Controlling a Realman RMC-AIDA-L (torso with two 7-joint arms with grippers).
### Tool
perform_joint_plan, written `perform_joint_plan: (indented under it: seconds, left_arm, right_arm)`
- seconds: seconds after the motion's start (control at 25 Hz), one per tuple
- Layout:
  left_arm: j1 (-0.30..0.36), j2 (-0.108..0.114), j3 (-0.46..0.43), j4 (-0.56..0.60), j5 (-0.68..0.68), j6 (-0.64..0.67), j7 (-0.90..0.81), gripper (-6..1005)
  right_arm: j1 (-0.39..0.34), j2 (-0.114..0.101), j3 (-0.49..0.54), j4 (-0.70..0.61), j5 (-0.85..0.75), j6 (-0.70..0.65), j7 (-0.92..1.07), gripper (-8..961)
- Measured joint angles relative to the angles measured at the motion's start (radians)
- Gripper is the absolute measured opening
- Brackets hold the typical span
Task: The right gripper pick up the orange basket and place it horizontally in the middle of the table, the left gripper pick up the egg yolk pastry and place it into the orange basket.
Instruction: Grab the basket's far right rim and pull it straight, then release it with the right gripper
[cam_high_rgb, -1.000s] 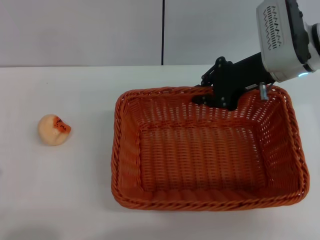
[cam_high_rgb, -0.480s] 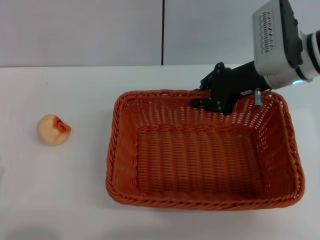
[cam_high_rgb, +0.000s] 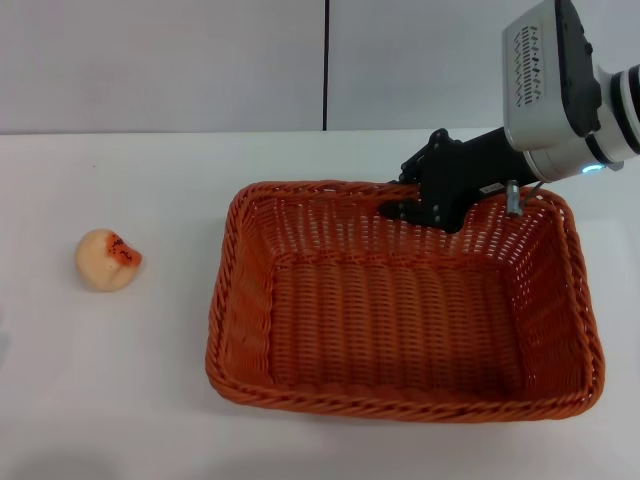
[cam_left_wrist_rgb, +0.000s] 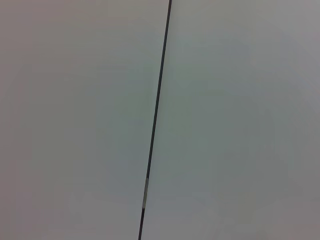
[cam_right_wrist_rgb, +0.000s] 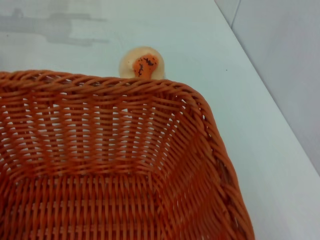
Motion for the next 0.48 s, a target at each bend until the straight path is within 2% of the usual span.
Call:
perform_joint_plan:
  seconds: [0.36,0.48]
  left_arm:
    - [0.001,0.0,0.0,0.0,0.0,0.0,0.0,809]
    - [0.001,0.0,0.0,-0.002,0.0,0.0,0.0,809]
  right_arm:
    - [-0.008,0.002,-0.008,-0.005,-0.004,-0.004,0.008,228]
    - [-0.013,0.002,-0.013,-0.01,-0.002,-0.006,0.009,347]
